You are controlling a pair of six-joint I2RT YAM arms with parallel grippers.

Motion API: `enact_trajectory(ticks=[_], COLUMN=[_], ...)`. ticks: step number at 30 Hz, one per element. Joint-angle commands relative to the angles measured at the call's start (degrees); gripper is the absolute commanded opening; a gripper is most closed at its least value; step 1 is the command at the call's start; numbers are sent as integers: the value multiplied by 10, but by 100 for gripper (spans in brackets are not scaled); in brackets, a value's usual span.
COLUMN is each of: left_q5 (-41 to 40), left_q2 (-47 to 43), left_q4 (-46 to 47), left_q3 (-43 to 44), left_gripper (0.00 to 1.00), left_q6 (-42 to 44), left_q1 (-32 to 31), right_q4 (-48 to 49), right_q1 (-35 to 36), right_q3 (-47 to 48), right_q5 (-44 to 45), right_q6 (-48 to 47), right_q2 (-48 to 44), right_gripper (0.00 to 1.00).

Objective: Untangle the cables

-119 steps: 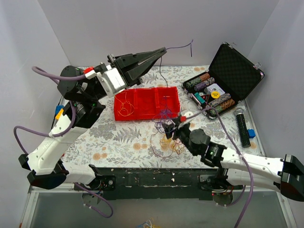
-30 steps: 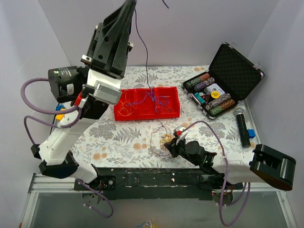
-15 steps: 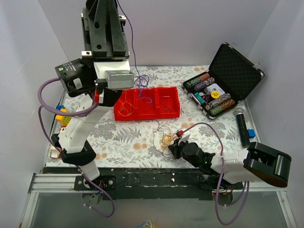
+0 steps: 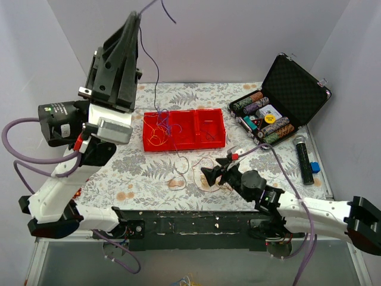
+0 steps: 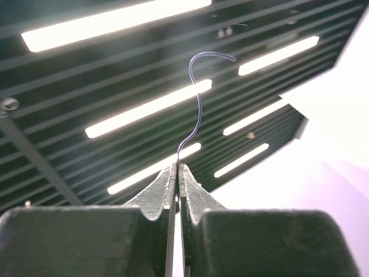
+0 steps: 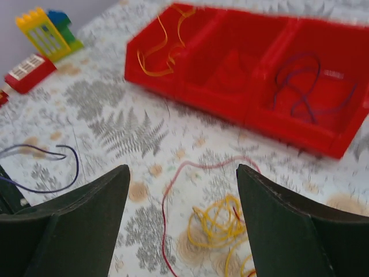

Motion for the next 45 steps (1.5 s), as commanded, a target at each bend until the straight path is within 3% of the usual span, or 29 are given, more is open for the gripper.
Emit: enact_trajectory(ticks=[1, 9, 17, 28, 32, 35, 41, 45], left_q5=[32, 48, 51, 56, 55, 58, 58, 56], left_q2=[-51, -105, -127, -125, -126, -126, -122, -112], left_q4=[-92, -136, -139, -144, -147, -147, -147, -131], left_q3=[-88, -213, -288, -287, -287, -285, -277, -262], left_gripper=[0, 0, 0, 0, 0, 0, 0, 0], left_q6=[-14, -4, -31, -50, -52, -55, -57, -56], left_q1=[-2, -3, -3, -9, -12, -13, -16, -19], right_q4=[-27, -60, -21, 84, 80, 82, 70, 73], right_q1=[0, 0, 0, 0, -1, 0, -1, -1], right_q3=[93, 207, 305, 347, 362, 367, 368, 315], right_q5=[-20, -75, -171, -89, -92, -102, -110, -97], right_q6=[-93, -165, -225, -314, -317, -317, -288, -244], right_q2=[-59, -126, -101, -5, 11, 26, 49, 51], right_gripper=[84, 87, 89, 87, 86, 80, 45, 36])
